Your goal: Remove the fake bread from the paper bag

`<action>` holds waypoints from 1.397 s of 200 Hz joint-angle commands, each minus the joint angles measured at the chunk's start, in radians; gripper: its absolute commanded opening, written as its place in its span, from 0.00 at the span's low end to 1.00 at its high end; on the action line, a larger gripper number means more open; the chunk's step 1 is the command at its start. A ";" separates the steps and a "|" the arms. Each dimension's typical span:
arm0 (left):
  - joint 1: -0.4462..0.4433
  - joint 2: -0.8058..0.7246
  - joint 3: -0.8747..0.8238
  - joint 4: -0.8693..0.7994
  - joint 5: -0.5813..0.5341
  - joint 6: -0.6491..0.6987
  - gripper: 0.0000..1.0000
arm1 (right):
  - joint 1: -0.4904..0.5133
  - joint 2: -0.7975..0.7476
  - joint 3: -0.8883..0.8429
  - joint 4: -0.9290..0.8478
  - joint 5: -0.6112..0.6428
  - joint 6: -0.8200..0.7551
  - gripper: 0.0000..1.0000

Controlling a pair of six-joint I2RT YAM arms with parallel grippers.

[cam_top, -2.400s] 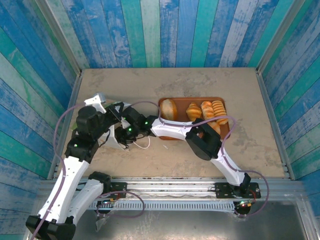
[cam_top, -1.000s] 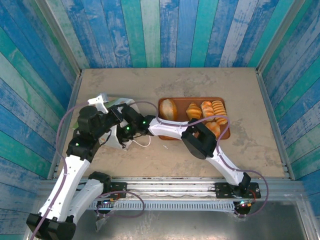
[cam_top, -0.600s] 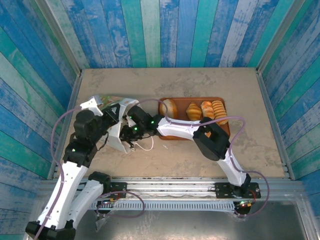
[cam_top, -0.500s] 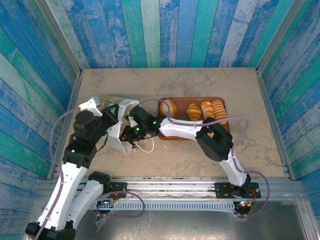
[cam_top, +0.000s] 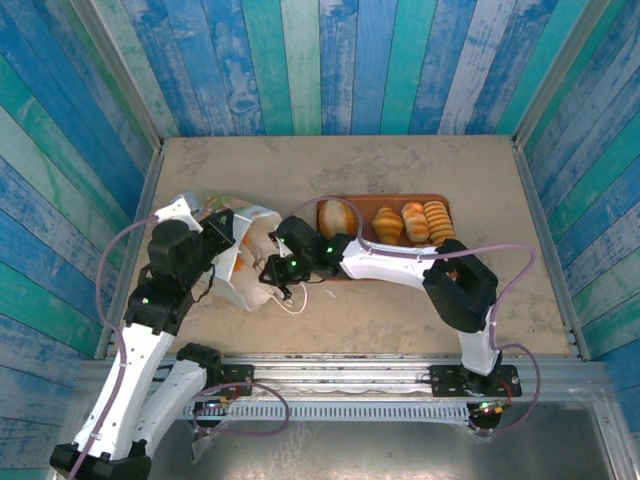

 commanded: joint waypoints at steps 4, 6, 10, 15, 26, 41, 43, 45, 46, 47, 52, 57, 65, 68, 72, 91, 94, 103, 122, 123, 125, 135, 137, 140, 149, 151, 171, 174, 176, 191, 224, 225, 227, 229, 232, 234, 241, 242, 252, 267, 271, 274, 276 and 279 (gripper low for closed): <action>-0.001 0.002 0.028 -0.006 -0.024 0.016 0.00 | 0.017 -0.072 -0.009 -0.086 0.107 -0.084 0.26; -0.001 0.002 0.028 -0.007 -0.024 0.017 0.00 | 0.019 -0.077 -0.009 -0.091 0.114 -0.089 0.26; 0.000 0.002 0.028 -0.007 -0.024 0.017 0.00 | 0.022 -0.085 -0.009 -0.101 0.129 -0.100 0.27; -0.001 0.002 0.030 -0.008 -0.026 0.017 0.00 | 0.024 -0.095 -0.010 -0.113 0.144 -0.113 0.27; -0.001 0.001 0.030 -0.007 -0.027 0.018 0.00 | 0.026 -0.109 -0.001 -0.145 0.173 -0.153 0.27; -0.001 0.000 0.027 0.000 -0.025 0.018 0.00 | 0.029 -0.121 0.018 -0.205 0.212 -0.212 0.27; -0.001 0.001 0.027 0.001 -0.023 0.018 0.00 | 0.031 -0.122 0.021 -0.210 0.218 -0.222 0.27; -0.001 0.001 0.027 0.003 -0.022 0.019 0.00 | 0.033 -0.124 0.021 -0.217 0.224 -0.232 0.27; -0.001 0.001 0.027 0.003 -0.022 0.019 0.00 | 0.034 -0.125 0.021 -0.219 0.226 -0.237 0.27; -0.001 0.000 0.027 0.004 -0.021 0.018 0.00 | 0.035 -0.126 0.021 -0.221 0.228 -0.242 0.27; -0.001 0.001 0.027 0.006 -0.020 0.019 0.00 | 0.037 -0.130 0.020 -0.231 0.243 -0.270 0.28; -0.001 0.002 0.027 0.008 -0.018 0.019 0.00 | 0.041 -0.135 0.022 -0.242 0.257 -0.299 0.28; -0.001 0.004 0.028 0.011 -0.015 0.022 0.00 | 0.047 -0.140 0.026 -0.263 0.273 -0.354 0.28; -0.001 0.004 0.027 0.011 -0.014 0.023 0.00 | 0.048 -0.140 0.028 -0.275 0.282 -0.373 0.28; -0.001 0.005 0.027 0.012 -0.013 0.023 0.00 | 0.052 -0.140 0.036 -0.297 0.298 -0.397 0.28; -0.001 0.009 0.023 0.025 0.007 0.026 0.00 | 0.061 -0.139 0.066 -0.388 0.396 -0.493 0.28; 0.001 0.011 0.022 0.026 0.010 0.026 0.00 | 0.063 -0.140 0.068 -0.398 0.408 -0.511 0.28; -0.001 0.015 0.020 0.034 0.024 0.029 0.00 | 0.069 -0.146 0.075 -0.420 0.446 -0.561 0.28; -0.001 0.031 0.018 0.050 0.061 0.036 0.00 | 0.090 -0.154 0.095 -0.464 0.569 -0.672 0.29; -0.001 0.033 0.018 0.050 0.062 0.036 0.00 | 0.092 -0.155 0.097 -0.467 0.579 -0.678 0.29; -0.001 0.034 0.019 0.051 0.066 0.037 0.00 | 0.095 -0.155 0.100 -0.473 0.596 -0.688 0.29; -0.001 0.048 0.023 0.053 0.085 0.042 0.00 | 0.108 -0.154 0.115 -0.499 0.684 -0.741 0.30; -0.001 0.050 0.023 0.053 0.089 0.044 0.00 | 0.110 -0.153 0.117 -0.503 0.698 -0.752 0.30; -0.001 0.053 0.024 0.051 0.092 0.045 0.00 | 0.113 -0.151 0.119 -0.508 0.715 -0.769 0.30; -0.001 0.062 0.030 0.048 0.101 0.049 0.00 | 0.115 -0.147 0.124 -0.522 0.759 -0.809 0.30; -0.001 0.063 0.031 0.048 0.103 0.049 0.00 | 0.116 -0.144 0.124 -0.525 0.768 -0.816 0.30; -0.001 0.062 0.031 0.055 0.099 0.049 0.00 | 0.118 -0.120 0.123 -0.555 0.801 -0.860 0.30; -0.001 0.061 0.030 0.056 0.098 0.049 0.00 | 0.120 -0.116 0.124 -0.559 0.801 -0.864 0.30; -0.002 0.059 0.030 0.056 0.097 0.049 0.00 | 0.121 -0.114 0.122 -0.561 0.800 -0.866 0.30; -0.001 0.052 0.025 0.057 0.092 0.045 0.00 | 0.132 -0.095 0.118 -0.577 0.796 -0.871 0.31; -0.001 0.049 0.020 0.057 0.092 0.039 0.00 | 0.149 -0.101 0.108 -0.568 0.602 -0.879 0.38; 0.000 0.048 0.020 0.057 0.092 0.039 0.00 | 0.149 -0.102 0.108 -0.567 0.591 -0.878 0.38; -0.001 0.047 0.020 0.057 0.092 0.039 0.00 | 0.149 -0.105 0.106 -0.564 0.569 -0.878 0.38; -0.001 0.048 0.020 0.057 0.091 0.038 0.00 | 0.149 -0.107 0.105 -0.559 0.552 -0.876 0.39; -0.001 0.048 0.020 0.057 0.091 0.037 0.00 | 0.148 -0.112 0.101 -0.552 0.528 -0.875 0.39; -0.001 0.048 0.022 0.057 0.091 0.037 0.00 | 0.149 -0.115 0.099 -0.547 0.515 -0.873 0.40; -0.002 0.046 0.020 0.058 0.090 0.036 0.00 | 0.149 -0.122 0.093 -0.533 0.465 -0.870 0.41; -0.001 0.046 0.020 0.058 0.091 0.036 0.00 | 0.149 -0.123 0.092 -0.531 0.458 -0.870 0.41; -0.001 0.047 0.022 0.058 0.088 0.033 0.00 | 0.149 -0.129 0.087 -0.520 0.419 -0.860 0.43; -0.001 0.045 0.025 0.057 0.088 0.032 0.00 | 0.149 -0.131 0.082 -0.510 0.383 -0.848 0.43; -0.002 0.045 0.024 0.057 0.087 0.031 0.00 | 0.150 -0.130 0.081 -0.510 0.373 -0.848 0.43; -0.001 0.044 0.024 0.057 0.087 0.031 0.00 | 0.149 -0.131 0.083 -0.510 0.365 -0.848 0.44; -0.001 0.044 0.024 0.057 0.087 0.031 0.00 | 0.149 -0.132 0.082 -0.510 0.360 -0.849 0.44; -0.001 0.045 0.024 0.057 0.087 0.031 0.00 | 0.149 -0.133 0.082 -0.510 0.353 -0.850 0.44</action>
